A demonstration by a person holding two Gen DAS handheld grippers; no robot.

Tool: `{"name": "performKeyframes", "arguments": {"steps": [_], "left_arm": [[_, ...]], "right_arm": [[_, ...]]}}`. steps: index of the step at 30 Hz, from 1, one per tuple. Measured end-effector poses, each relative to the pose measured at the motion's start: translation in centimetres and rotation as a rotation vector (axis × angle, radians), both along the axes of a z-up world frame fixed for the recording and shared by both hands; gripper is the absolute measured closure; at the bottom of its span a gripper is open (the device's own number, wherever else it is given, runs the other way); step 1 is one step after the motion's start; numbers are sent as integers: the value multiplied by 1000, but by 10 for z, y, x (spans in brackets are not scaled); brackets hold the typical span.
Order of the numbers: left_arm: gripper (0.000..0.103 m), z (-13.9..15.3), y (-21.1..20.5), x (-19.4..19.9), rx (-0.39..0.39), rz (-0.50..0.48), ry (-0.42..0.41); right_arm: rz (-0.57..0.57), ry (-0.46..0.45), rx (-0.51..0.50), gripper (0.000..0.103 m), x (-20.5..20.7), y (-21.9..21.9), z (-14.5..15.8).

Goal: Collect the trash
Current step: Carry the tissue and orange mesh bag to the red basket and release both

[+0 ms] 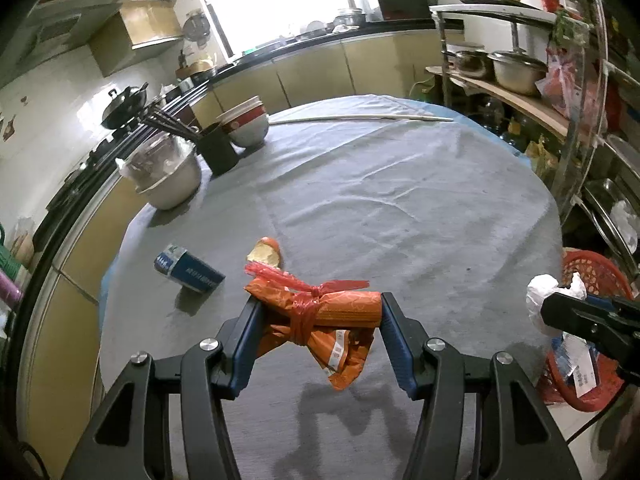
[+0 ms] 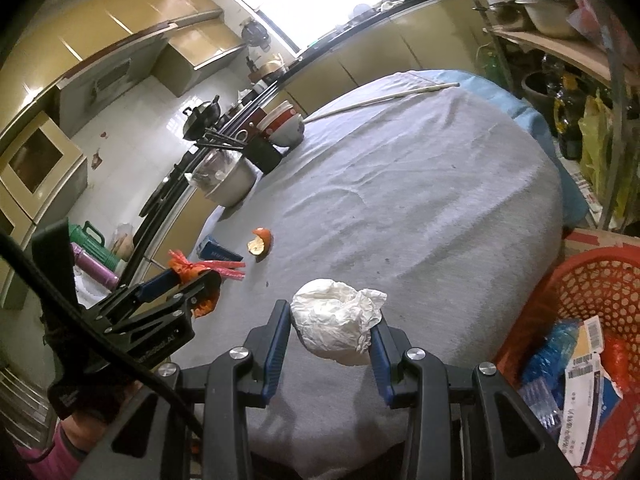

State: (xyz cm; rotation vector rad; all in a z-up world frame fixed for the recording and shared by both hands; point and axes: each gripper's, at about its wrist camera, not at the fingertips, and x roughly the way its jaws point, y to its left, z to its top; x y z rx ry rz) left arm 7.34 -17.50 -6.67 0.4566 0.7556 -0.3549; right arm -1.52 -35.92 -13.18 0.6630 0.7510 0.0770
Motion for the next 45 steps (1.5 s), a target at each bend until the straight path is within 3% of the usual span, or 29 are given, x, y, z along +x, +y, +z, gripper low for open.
{"name": "performKeyframes", "arguments": {"steps": [30, 41, 45], "left_arm": [[45, 1, -98, -60, 64, -259, -13], [45, -5, -139, -98, 85, -407, 6], [45, -9, -151, -110, 72, -472, 58]], "right_arm": [[-243, 27, 48, 63, -86, -83, -14], [-382, 62, 61, 63, -143, -122, -25], [-441, 75, 81, 63, -164, -139, -31]]}}
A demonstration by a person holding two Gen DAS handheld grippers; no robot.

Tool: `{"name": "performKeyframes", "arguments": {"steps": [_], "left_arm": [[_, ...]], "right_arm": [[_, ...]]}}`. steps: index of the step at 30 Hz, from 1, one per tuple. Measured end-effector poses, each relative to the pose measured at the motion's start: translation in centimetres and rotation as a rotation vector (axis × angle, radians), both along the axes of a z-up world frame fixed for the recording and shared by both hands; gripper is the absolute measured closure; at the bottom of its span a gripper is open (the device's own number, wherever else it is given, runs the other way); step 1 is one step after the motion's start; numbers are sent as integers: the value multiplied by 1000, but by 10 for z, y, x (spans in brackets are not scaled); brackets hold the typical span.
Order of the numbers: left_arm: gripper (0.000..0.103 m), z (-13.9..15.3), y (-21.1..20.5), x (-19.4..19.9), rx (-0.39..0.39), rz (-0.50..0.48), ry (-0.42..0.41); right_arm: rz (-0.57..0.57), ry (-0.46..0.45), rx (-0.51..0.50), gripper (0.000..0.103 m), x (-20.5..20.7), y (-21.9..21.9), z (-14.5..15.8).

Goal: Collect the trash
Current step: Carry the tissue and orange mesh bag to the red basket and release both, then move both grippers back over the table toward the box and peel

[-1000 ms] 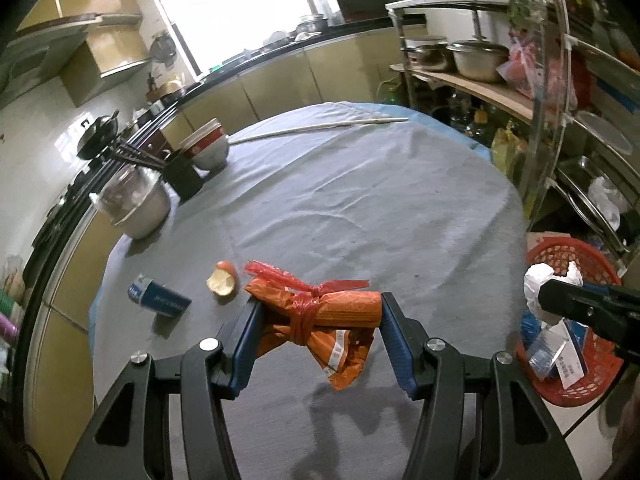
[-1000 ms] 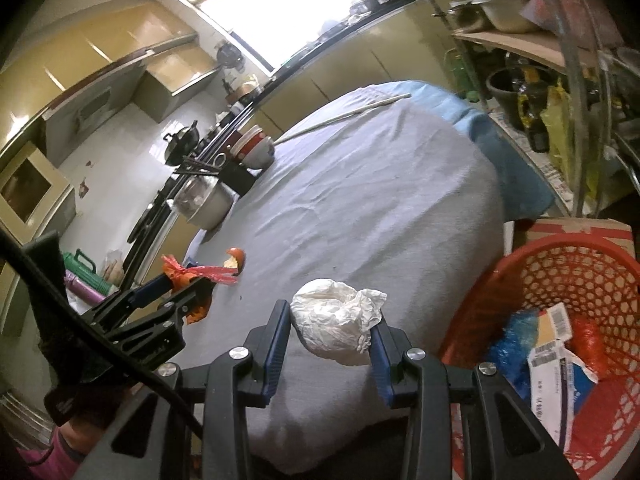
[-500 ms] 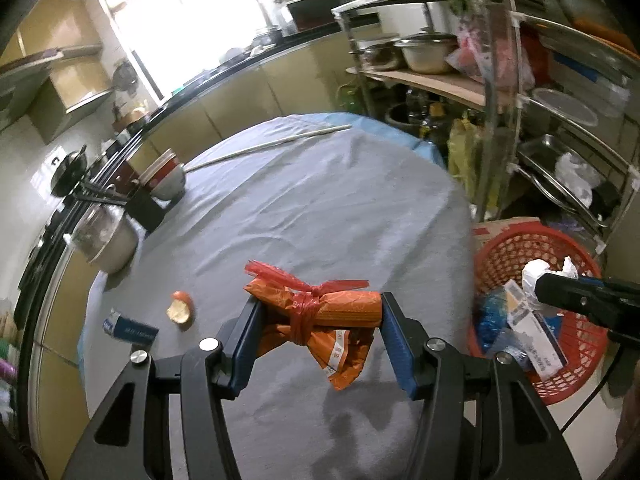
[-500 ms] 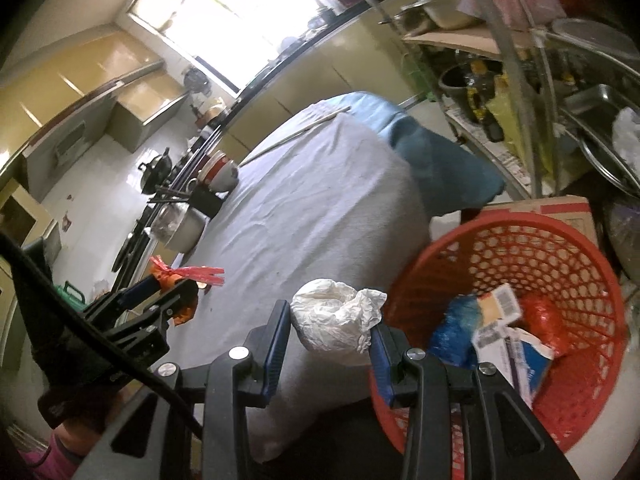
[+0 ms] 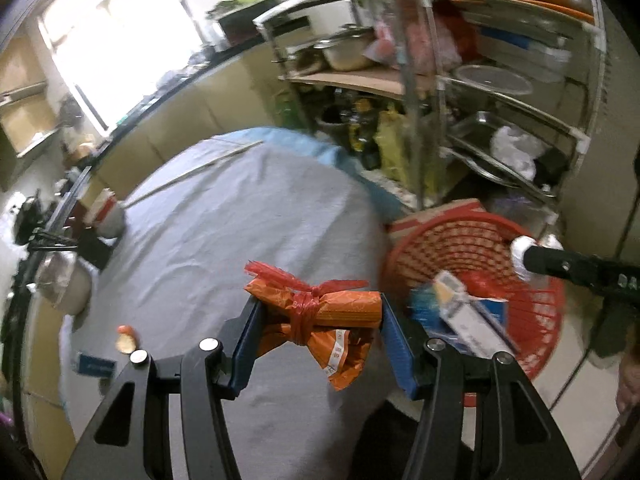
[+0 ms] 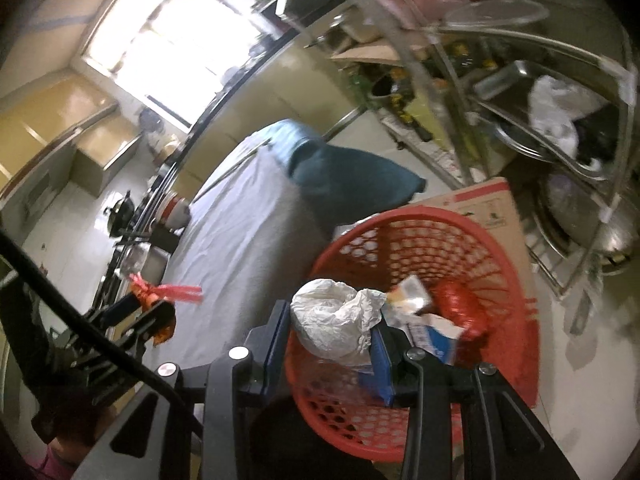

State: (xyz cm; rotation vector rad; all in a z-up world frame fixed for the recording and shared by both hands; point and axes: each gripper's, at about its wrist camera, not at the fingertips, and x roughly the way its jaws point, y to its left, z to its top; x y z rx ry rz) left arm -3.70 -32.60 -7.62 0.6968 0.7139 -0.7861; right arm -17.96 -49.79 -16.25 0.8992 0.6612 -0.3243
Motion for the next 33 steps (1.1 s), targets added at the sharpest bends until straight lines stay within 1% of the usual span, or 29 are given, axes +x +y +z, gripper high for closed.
{"name": "performKeyframes", "arguments": {"steps": [5, 7, 9, 11, 13, 17, 21, 23, 26, 28, 31, 33], "left_arm": [[45, -7, -15, -10, -17, -79, 123], [45, -10, -20, -15, -25, -115, 180], [44, -14, -25, -19, -27, -140, 215], [44, -18, -30, -24, -30, -173, 250], [44, -22, -34, -26, -26, -190, 269], [41, -25, -34, -26, -29, -206, 320], [40, -22, -26, -19, -43, -186, 311], [40, -21, -20, -12, -53, -172, 327], [40, -19, -6, -2, -63, -142, 315], [40, -19, 4, 5, -59, -114, 302], [40, -19, 26, 19, -56, -53, 262], [40, -19, 49, 32, -61, 7, 245]], "right_arm": [[-56, 15, 10, 63, -20, -16, -5], [-69, 22, 19, 61, -25, -20, -7], [-84, 30, 27, 61, -28, -23, -10], [-99, 35, 39, 58, -31, -25, -11], [-108, 35, 66, 50, -33, -27, -14], [-131, 31, 89, 43, -35, -29, -13], [-139, 21, 84, 43, -34, -29, -9], [-128, 21, 74, 43, -30, -27, -7], [-109, 20, 64, 43, -22, -22, -4], [-90, 21, 54, 43, -15, -17, -2], [-62, 21, 50, 43, -2, -11, 1], [-42, 18, 49, 43, 6, -6, 2]]}}
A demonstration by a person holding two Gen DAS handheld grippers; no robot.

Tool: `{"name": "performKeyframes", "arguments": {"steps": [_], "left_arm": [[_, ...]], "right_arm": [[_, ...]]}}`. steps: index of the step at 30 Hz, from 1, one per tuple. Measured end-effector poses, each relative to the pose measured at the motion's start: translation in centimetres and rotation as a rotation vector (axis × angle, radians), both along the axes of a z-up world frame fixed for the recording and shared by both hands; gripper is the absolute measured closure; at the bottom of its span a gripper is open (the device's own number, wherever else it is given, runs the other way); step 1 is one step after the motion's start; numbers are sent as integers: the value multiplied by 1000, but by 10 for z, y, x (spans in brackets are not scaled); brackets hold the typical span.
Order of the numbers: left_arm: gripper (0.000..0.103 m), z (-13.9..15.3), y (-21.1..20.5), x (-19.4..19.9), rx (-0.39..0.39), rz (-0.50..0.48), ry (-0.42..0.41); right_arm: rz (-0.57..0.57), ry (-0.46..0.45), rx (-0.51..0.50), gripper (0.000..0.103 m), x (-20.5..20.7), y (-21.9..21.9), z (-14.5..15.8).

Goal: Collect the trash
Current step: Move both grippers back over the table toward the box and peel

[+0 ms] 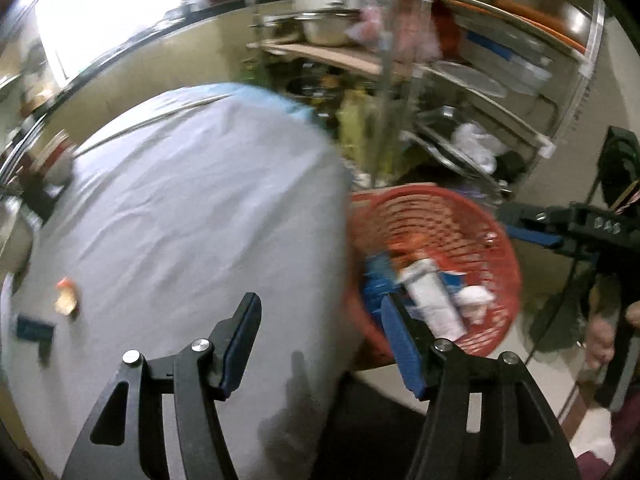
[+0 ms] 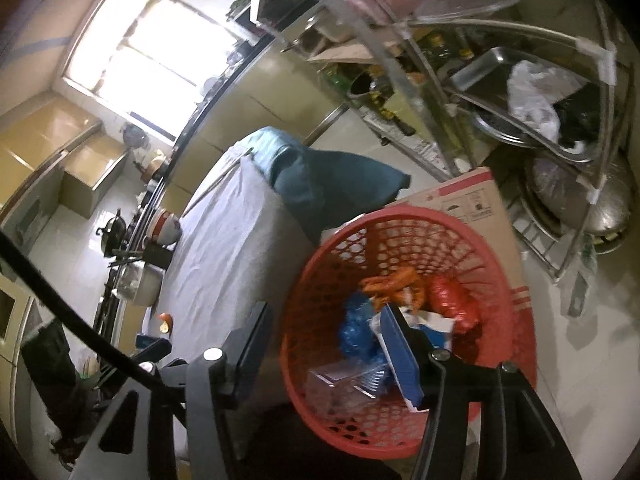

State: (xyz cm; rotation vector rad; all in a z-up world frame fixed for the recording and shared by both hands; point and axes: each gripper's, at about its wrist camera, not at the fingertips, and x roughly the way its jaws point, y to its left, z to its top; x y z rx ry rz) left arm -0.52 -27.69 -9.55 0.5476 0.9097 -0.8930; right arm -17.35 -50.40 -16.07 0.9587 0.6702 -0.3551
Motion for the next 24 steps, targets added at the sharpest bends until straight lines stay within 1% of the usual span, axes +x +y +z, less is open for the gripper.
{"name": "performKeyframes", "arguments": {"steps": [3, 8, 9, 12, 15, 19, 24], "left_arm": [[40, 0, 37, 19, 5, 99, -19], [40, -4, 120, 55, 10, 329, -32], [40, -4, 139, 63, 11, 383, -33], [40, -2, 179, 76, 15, 494, -54], [40, 3, 219, 90, -4, 603, -72], [40, 10, 262, 108, -39, 720, -73], [39, 13, 291, 126, -55, 786, -85]], "right_arm": [[38, -1, -12, 43, 15, 10, 4], [111, 2, -15, 43, 45, 29, 6], [131, 6, -16, 43, 53, 35, 6], [208, 15, -29, 43, 81, 57, 8], [279, 10, -42, 43, 108, 80, 14], [393, 1, -74, 43, 148, 119, 25], [524, -5, -126, 43, 195, 167, 38]]}}
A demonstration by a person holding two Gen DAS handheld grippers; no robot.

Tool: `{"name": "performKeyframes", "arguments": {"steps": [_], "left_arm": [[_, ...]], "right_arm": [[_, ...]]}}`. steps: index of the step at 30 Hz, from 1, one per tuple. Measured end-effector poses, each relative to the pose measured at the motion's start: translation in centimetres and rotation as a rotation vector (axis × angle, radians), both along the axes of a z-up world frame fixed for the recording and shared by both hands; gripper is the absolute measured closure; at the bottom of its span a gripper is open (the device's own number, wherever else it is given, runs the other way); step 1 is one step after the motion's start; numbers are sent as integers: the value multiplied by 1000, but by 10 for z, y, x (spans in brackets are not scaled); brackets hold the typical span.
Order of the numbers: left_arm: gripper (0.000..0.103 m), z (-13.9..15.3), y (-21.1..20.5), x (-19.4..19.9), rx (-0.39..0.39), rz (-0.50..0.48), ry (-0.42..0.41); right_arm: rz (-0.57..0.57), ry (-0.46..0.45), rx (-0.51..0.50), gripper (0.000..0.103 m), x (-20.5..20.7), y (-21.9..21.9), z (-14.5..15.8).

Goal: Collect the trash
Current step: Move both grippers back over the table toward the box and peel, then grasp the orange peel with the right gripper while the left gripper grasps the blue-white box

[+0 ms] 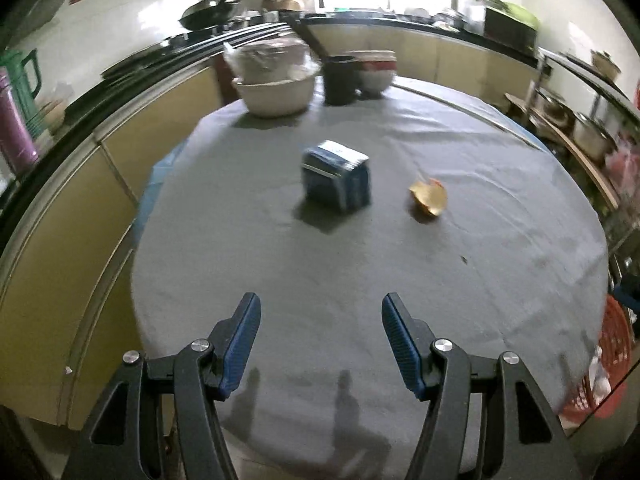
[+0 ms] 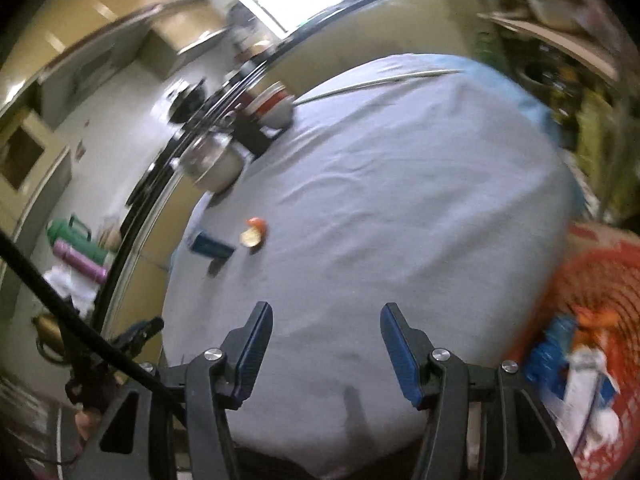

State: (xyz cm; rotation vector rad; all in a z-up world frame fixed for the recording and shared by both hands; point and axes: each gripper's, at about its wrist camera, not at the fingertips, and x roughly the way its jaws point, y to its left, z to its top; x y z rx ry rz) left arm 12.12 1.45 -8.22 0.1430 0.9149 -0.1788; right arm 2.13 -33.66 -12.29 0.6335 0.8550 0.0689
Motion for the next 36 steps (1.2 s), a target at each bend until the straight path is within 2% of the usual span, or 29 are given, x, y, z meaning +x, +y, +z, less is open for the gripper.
{"name": "performKeyframes", "arguments": {"steps": [4, 6, 10, 15, 19, 27, 30, 34, 36], "left_arm": [[38, 4, 9, 20, -24, 2, -7], [31, 6, 9, 28, -28, -8, -18], [30, 10, 9, 53, -36, -34, -41], [30, 3, 13, 85, -65, -53, 1], [30, -2, 18, 97, -93, -67, 34], [30, -13, 15, 124, -135, -102, 86], [29, -14, 5, 133, -156, -153, 97], [29, -18, -9, 145, -175, -192, 107], [29, -20, -15, 152, -187, -207, 104]], "right_arm": [[85, -5, -38, 43, 39, 35, 5], [117, -5, -51, 43, 57, 48, 6], [175, 3, -65, 43, 102, 74, 2], [229, 15, -112, 43, 153, 104, -9], [253, 49, -155, 43, 189, 122, -26], [255, 123, -255, 44, 231, 145, -58], [273, 134, -293, 61, 237, 149, -66], [292, 95, -347, 70, 235, 152, -64], [289, 86, -346, 71, 231, 149, -63]]}}
